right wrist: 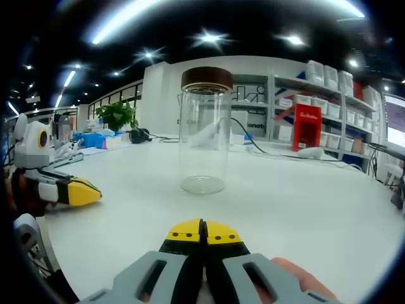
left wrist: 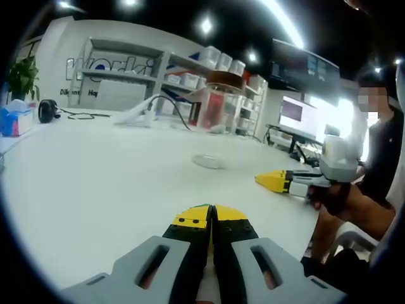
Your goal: Clamp the coffee can twist off the lid put the lid on the table pick up the lid cover the can tighten the lid
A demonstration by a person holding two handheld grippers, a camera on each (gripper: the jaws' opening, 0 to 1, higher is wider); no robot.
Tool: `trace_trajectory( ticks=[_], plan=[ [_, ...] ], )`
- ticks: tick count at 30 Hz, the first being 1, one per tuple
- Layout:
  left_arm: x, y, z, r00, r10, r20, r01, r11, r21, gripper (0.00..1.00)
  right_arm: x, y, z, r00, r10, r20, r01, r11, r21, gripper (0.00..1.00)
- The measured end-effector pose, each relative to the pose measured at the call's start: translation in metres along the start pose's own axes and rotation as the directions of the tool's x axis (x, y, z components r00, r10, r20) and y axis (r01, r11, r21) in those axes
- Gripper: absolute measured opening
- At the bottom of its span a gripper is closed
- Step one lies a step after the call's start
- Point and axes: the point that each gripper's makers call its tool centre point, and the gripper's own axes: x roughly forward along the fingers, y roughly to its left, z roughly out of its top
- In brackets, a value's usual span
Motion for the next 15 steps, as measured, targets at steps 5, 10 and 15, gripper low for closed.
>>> trace_trajectory(
  ticks=[5, 10, 15],
  plan=[
    [0.0000, -0.0001, -0.0002, 1.000, 0.000, -0.001, 0.000, 1.000, 0.002, 0.00, 0.0000, -0.0001, 0.0001, 1.000, -0.001, 0.000, 0.001, 1.000, 0.000, 0.00],
    [-0.0004, -0.0006, -0.0006, 1.000, -0.001, -0.003, 0.001, 1.000, 0.001, 0.00, 0.0001, -0.0001, 0.0002, 1.000, -0.001, 0.001, 0.001, 1.000, -0.001, 0.00],
    [-0.0002, -0.0019, -0.0016, 1.000, -0.003, -0.010, 0.003, 1.000, 0.020, 0.00, 0.0001, -0.0002, 0.0003, 1.000, -0.003, 0.001, 0.003, 1.000, -0.001, 0.00]
  ],
)
